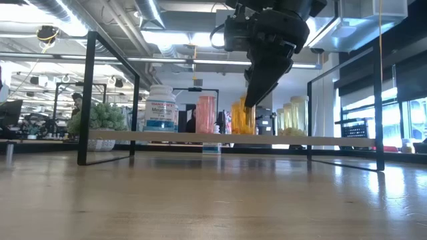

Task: Pick and place medicine bottles onto shelf by color
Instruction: Put the orange pill bottle on the shelf aligned with the other orange pill bottles, then put the white pill bottle on the shelf aligned with the other white pill bottles

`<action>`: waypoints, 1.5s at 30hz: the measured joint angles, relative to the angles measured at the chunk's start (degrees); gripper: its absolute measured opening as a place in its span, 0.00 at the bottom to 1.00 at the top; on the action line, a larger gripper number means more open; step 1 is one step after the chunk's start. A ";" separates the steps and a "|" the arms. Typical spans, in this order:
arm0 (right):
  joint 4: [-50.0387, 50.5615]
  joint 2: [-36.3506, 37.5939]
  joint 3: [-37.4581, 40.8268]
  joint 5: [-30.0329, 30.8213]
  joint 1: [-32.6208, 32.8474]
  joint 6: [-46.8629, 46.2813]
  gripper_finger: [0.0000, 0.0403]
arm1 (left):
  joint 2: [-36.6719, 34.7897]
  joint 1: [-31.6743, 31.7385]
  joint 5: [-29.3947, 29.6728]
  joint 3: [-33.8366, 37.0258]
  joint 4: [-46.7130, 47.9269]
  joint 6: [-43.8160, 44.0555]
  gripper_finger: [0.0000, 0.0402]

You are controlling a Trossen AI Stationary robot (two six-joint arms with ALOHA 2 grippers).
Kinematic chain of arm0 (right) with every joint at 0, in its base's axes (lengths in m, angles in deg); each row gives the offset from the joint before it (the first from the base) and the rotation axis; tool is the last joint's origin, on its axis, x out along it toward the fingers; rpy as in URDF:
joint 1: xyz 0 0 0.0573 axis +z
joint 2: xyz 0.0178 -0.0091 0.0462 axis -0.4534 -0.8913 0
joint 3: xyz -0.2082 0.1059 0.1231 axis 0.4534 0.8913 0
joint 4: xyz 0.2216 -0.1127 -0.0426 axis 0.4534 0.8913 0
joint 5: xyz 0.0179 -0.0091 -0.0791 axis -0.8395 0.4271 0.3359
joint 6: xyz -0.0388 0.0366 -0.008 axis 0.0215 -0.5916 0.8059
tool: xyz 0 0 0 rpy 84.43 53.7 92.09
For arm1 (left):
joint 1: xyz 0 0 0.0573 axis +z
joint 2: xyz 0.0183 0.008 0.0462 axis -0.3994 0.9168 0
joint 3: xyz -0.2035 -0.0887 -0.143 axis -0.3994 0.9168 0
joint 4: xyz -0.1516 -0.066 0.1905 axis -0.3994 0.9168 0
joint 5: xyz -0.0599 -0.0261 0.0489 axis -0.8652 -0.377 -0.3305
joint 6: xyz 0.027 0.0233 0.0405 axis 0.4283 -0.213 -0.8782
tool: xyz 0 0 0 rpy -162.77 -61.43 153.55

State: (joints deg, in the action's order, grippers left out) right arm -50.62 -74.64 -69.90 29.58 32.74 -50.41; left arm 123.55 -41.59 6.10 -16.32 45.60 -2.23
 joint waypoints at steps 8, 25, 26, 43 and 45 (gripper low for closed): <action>1.19 0.18 0.00 -0.04 0.00 -2.01 0.52 | 0.00 0.00 -0.02 0.00 0.00 0.02 0.34; 3.64 19.01 -0.09 0.08 0.93 -4.38 0.52 | -1.28 4.47 -1.57 0.02 0.98 2.69 0.34; 3.62 20.47 -0.09 0.08 1.21 -4.19 0.52 | -1.88 5.63 -2.74 0.06 1.15 2.15 0.34; 3.00 34.32 -0.09 0.90 1.77 9.28 0.52 | -3.76 36.09 -26.87 0.04 2.69 -24.32 0.34; 2.30 34.36 -0.08 3.74 0.95 9.30 0.52 | -3.76 38.91 -28.26 0.04 3.20 -31.51 0.34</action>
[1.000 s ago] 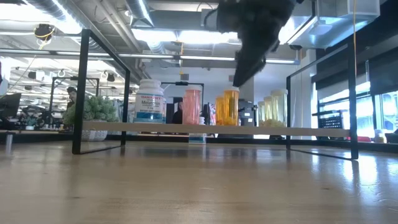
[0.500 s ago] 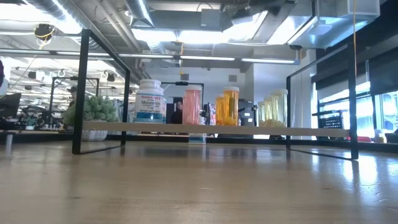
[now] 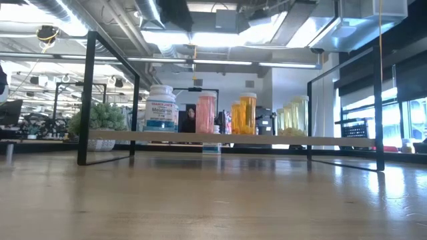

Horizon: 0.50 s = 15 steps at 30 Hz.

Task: Pick and place medicine bottles onto shelf by color
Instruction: Put the white pill bottle on the shelf aligned with the other white pill bottles

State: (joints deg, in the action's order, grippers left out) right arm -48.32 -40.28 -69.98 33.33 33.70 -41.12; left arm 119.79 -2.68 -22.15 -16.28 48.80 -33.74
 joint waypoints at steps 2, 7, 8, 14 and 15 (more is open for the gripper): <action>-1.05 0.00 0.01 4.72 -0.87 -0.13 0.52 | 0.00 2.59 -0.80 -0.02 1.30 -8.12 0.34; -3.81 0.00 0.03 16.35 -3.20 -1.76 0.52 | 2.15 8.90 -2.16 -0.03 1.85 -21.22 0.34; -4.43 0.00 0.03 18.31 -3.61 -1.80 0.52 | 2.88 10.27 -3.21 0.02 1.98 -22.75 0.34; -4.21 -0.08 0.03 27.89 -5.41 -4.66 0.52 | 8.39 16.31 -12.54 0.02 1.78 -30.13 0.34; -4.06 -0.12 0.03 29.64 -5.58 -5.02 0.52 | 9.28 16.73 -13.36 0.00 1.43 -31.17 0.34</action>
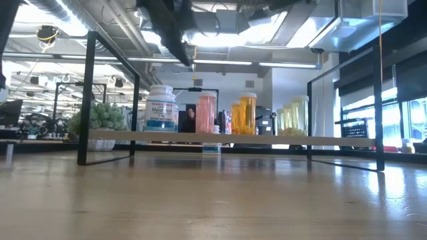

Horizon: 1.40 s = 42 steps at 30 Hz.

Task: Pick and place medicine bottles onto shelf by color
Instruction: Put the white pill bottle on the shelf aligned with the other white pill bottles

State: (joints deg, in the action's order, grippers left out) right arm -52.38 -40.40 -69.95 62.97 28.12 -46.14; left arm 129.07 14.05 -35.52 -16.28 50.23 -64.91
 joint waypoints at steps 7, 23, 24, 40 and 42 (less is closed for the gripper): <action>1.59 -0.16 0.01 9.63 -1.49 -1.17 0.52 | 7.13 1.44 -4.30 -0.01 -2.12 -2.38 0.34; 2.58 -0.16 0.02 9.65 -4.05 -1.03 0.52 | 22.51 -2.53 -2.13 -5.13 -8.47 -0.49 0.34; 2.57 -0.16 0.02 9.64 -4.05 -1.03 0.52 | 22.84 -2.58 -1.57 -5.13 -8.30 -0.28 0.34; 2.49 -0.16 0.02 0.60 -4.01 -1.05 0.52 | 23.11 -1.48 -0.31 -5.33 -8.29 5.74 0.34; 2.49 -0.16 0.02 -0.58 -4.01 -1.06 0.52 | 23.11 -1.52 -0.43 -5.33 -8.28 5.74 0.34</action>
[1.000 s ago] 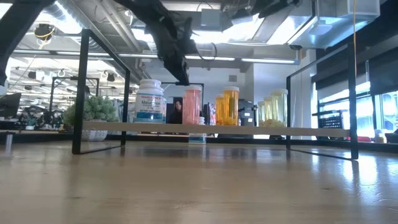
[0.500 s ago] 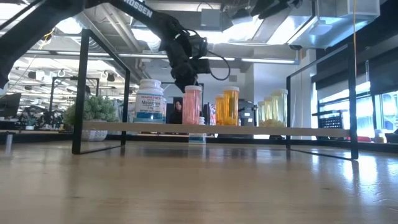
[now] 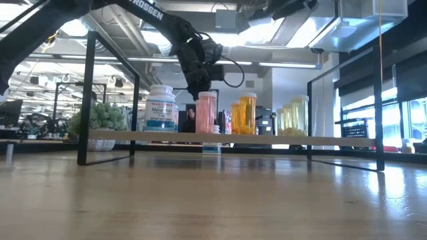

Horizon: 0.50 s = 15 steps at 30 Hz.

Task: Pick and place medicine bottles onto shelf by color
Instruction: Put the white pill bottle on the shelf aligned with the other white pill bottles

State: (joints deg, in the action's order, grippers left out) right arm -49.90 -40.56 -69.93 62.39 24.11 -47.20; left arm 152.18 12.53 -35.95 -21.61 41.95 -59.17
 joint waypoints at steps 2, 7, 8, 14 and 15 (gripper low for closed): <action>-0.01 0.00 0.00 -0.90 0.00 0.00 0.52 | 0.00 0.02 0.26 0.00 0.02 0.00 0.34; -0.02 0.00 0.00 -1.40 0.00 0.01 0.52 | 0.00 0.02 0.34 0.00 -0.22 -1.00 0.36; -0.02 0.00 0.00 -1.38 0.00 0.01 0.52 | 0.00 0.02 0.35 0.00 -0.24 -1.80 0.37; -0.02 0.00 0.00 -1.38 0.00 0.01 0.52 | 0.00 0.47 0.31 0.00 -0.61 -4.87 0.53; -0.02 0.00 0.00 -1.38 0.00 0.01 0.52 | 0.00 0.65 0.33 0.00 -0.66 -4.96 0.56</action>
State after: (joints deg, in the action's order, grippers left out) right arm -49.92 -40.56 -69.93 61.01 24.11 -47.19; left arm 152.18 13.18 -35.62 -21.61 41.29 -64.13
